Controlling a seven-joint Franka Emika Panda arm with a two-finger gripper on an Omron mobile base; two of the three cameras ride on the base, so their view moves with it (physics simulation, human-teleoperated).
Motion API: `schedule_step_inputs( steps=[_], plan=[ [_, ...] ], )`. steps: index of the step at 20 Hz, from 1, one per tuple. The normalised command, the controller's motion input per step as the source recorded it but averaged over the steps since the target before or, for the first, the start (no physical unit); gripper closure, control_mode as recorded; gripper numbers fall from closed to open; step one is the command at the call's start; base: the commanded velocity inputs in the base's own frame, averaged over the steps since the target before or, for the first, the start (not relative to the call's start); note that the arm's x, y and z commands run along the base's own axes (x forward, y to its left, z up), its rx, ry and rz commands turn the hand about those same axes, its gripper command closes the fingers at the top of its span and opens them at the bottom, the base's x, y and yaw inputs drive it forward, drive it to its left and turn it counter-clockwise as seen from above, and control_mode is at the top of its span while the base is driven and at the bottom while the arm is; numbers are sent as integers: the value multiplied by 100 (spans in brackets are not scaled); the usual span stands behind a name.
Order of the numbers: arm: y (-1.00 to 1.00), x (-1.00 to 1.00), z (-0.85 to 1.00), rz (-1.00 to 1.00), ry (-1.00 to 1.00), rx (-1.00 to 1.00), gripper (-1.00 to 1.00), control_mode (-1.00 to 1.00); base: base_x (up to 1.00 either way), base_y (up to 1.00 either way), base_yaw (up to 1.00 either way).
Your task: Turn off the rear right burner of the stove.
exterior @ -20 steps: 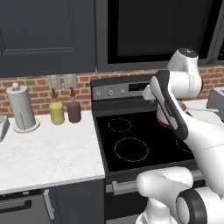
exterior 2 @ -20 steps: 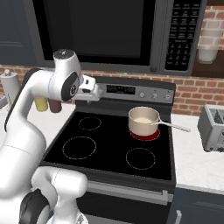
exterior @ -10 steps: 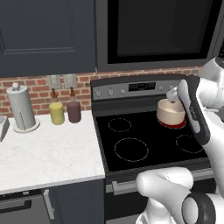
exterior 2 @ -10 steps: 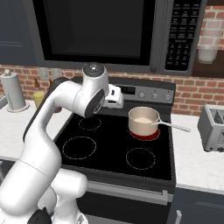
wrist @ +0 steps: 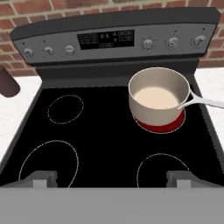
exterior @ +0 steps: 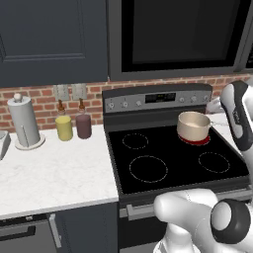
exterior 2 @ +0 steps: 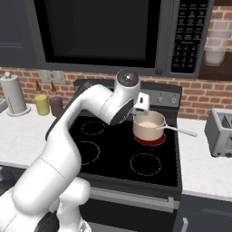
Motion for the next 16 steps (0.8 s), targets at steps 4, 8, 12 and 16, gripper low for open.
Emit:
schedule_step_inputs(
  steps=[4,8,12,16],
  plan=[
    [-37,36,0,0,0,0,-100,-100,0,0,0],
    [-11,42,0,0,0,-7,-100,-100,0,0,0],
    [0,35,-3,0,-4,-18,-100,-100,0,0,0],
    [0,33,-5,0,-1,-17,-100,-100,0,0,0]
  ],
)
